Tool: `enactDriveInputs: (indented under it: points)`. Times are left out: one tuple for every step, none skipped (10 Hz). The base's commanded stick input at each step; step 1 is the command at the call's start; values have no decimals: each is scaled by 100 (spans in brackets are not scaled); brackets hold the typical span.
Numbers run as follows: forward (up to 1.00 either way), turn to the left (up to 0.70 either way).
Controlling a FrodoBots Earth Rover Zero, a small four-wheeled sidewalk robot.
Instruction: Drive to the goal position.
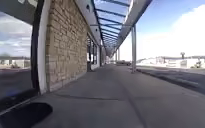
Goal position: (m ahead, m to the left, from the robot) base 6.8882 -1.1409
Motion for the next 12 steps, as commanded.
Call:
enactDriveInputs:
  points:
    - [85, -19]
    - [85, -12]
    - [85, -4]
    - [85, 0]
    - [85, 0]
    - [85, 0]
    - [85, 0]
    - [85, 0]
    - [85, 0]
    - [85, 0]
    - [85, 0]
    - [85, 0]
